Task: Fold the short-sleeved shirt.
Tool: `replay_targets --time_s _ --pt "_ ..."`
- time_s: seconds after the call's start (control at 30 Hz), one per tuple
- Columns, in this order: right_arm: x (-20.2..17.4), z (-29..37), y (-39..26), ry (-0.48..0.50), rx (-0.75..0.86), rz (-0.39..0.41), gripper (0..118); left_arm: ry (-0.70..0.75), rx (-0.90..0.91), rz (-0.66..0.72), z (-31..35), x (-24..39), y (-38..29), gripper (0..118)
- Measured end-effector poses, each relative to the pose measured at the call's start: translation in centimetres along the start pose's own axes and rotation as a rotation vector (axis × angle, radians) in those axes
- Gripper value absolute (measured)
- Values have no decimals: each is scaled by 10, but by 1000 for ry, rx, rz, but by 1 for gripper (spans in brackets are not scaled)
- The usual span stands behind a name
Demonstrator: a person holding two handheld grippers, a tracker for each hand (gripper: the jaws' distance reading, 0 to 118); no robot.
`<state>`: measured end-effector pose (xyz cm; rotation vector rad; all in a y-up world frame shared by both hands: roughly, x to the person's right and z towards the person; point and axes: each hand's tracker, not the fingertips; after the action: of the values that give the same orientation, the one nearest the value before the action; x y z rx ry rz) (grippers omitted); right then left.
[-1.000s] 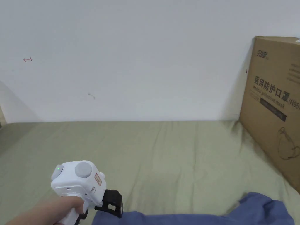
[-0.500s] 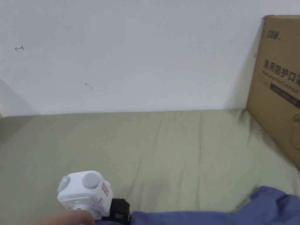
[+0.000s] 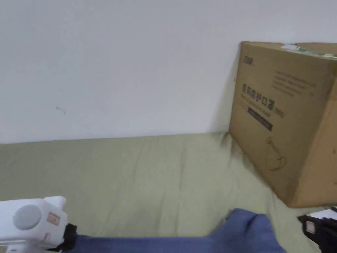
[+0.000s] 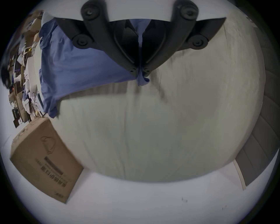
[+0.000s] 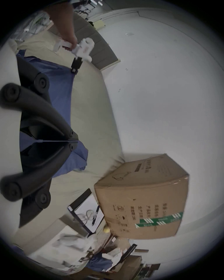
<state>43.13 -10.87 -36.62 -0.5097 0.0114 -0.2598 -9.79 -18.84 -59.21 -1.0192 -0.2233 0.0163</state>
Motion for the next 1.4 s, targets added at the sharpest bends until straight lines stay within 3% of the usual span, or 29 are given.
replay_targets --time_s 0.07,0.17,0.2,0.23,0.27,0.3,0.47,0.5,0.57,0.6,0.67,0.73,0.87,0.93,1.07,1.23,1.4 --pt "17 -44 22 -2 -143 -16 2 10 23 -25 11 5 -6 0" --pt "42 -114 31 -28 -328 -129 7 -8 45 -34 23 12 -18 0" --pt "49 -135 29 -64 -390 -161 40 -9 51 -37 25 13 -22 0" --pt "55 -152 27 -89 -433 -186 85 -18 50 -34 26 14 -26 0" --pt "61 -171 19 -112 -492 -201 110 -20 56 -34 27 14 -29 0" --pt "65 -184 10 -146 -505 -226 117 -23 59 -31 25 13 -30 0" --pt "75 -238 -19 -227 -559 -266 104 -43 35 -14 17 9 -38 0" --pt "74 -244 -22 -242 -564 -256 89 -39 30 -16 15 9 -41 0" --pt "64 -249 -26 -272 -598 -197 42 -28 25 -30 10 7 -43 0" --pt "57 -251 -27 -302 -622 -138 26 -25 19 -38 8 6 -44 0" --pt "43 -245 -31 -332 -597 1 15 -29 1 -37 4 5 -46 0" --pt "39 -237 -30 -256 -596 -21 4 -36 -8 -13 1 4 -48 0" --pt "36 -190 -18 -213 -447 -67 4 -56 -16 48 11 0 -54 0" --pt "33 -153 -3 -190 -365 -55 4 -165 -50 117 22 -8 -57 0" --pt "27 -75 27 -87 -290 -99 4 -140 43 140 74 -12 -63 0" --pt "-2 27 71 -28 -168 -1 4 -186 205 108 170 -9 -63 0" --pt "-38 96 124 44 -42 9 4 -142 370 54 263 -9 -46 0"
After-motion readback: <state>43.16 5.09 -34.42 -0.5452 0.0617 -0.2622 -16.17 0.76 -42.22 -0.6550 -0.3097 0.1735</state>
